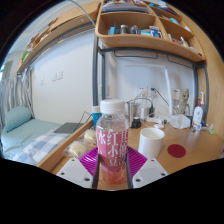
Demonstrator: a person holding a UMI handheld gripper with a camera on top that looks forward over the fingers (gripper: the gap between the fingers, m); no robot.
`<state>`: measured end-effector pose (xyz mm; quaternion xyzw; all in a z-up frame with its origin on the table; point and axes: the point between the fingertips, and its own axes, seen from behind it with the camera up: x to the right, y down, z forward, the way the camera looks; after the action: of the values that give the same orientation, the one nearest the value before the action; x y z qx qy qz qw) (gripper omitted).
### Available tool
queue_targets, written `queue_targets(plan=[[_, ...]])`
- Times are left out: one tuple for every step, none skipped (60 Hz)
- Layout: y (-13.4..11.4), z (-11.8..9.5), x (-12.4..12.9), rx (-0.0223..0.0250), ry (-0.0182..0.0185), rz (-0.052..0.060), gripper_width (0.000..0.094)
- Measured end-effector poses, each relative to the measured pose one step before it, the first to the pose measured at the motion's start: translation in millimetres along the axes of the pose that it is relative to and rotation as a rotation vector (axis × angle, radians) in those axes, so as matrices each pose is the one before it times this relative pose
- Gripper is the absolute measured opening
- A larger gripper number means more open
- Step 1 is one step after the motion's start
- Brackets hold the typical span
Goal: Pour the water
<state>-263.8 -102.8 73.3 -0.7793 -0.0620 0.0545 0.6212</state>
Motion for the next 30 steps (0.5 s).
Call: queue_targets(plan=[[-0.93,1.33,1.87,0.00445,0.0038,0.0032,0.04],[-0.68,0.52,0.94,0.00452,0.00748,-0.0003,0.039],[0.03,0.52,1.0,0.00212,0.00616,-0.0047,0.038],[-0.26,0.45,-0.43,0.00321,-0.00032,-0.0083,0.0366],[0.18,-0.02,-0.81,0.00194,-0.00307,-0.0063,0.0364],[0.93,-2.18,-2.51,0.00603,-0.00435,-0.0024,0.0355],[-0.68,0.62,-0.78,0.00059,-0.00739,-0.0034,0.0354],[-0.05,-0.07,-0.26,0.0002,-0.00433,0.0004,0.0337],[-0.4,0.02,0.89,0.00132,0.00242,0.004,0.0335],[0.61,0.27,1.52,0.00129,0.00714,0.0078,0.0323],[-0.07,-0.32,1.03,0.00327,0.00686,0.0073,0.0314],[-0.16,-0.39,0.38,0.00031,0.00384,0.0021,0.0312],[0.04,-0.12,-0.32,-0.00022,0.00028,-0.0018,0.0312],[-0.42,-0.12,-0.62,0.00072,-0.00254,-0.0029,0.0312],[0.16,-0.09,-0.58,-0.00148,-0.00294,-0.0028,0.0313],[0.26,0.64,0.64,-0.00001,-0.00102,-0.0005,0.0312],[0.52,0.14,0.44,-0.00413,0.00096,0.0012,0.031],[0.49,0.13,0.21,-0.00468,0.00081,0.0018,0.0311],[0.6,0.25,-0.47,-0.00548,-0.00291,-0.0025,0.0311],[-0.55,0.4,0.04,-0.00716,-0.00393,-0.0064,0.0311],[0.23,0.16,-0.09,-0.00511,-0.00376,-0.0045,0.031],[0.72,0.12,-1.09,-0.00476,-0.00213,-0.0001,0.031],[-0.94,0.45,1.88,-0.00621,-0.00473,0.0049,0.031],[-0.5,0.21,-0.47,-0.00601,-0.00536,0.0105,0.031],[-1.29,0.23,-0.57,-0.00548,-0.00584,0.015,0.0309],[-2.71,0.1,0.01,-0.00423,-0.00459,0.0151,0.031],[-3.81,0.57,0.56,-0.00251,-0.00289,0.0145,0.0311],[-2.29,0.67,1.01,-0.00371,0.00079,0.0153,0.031],[-3.14,1.29,0.88,-0.00691,0.0002,0.0213,0.031],[-2.78,1.42,0.65,-0.01008,-0.00115,0.0249,0.0309]])
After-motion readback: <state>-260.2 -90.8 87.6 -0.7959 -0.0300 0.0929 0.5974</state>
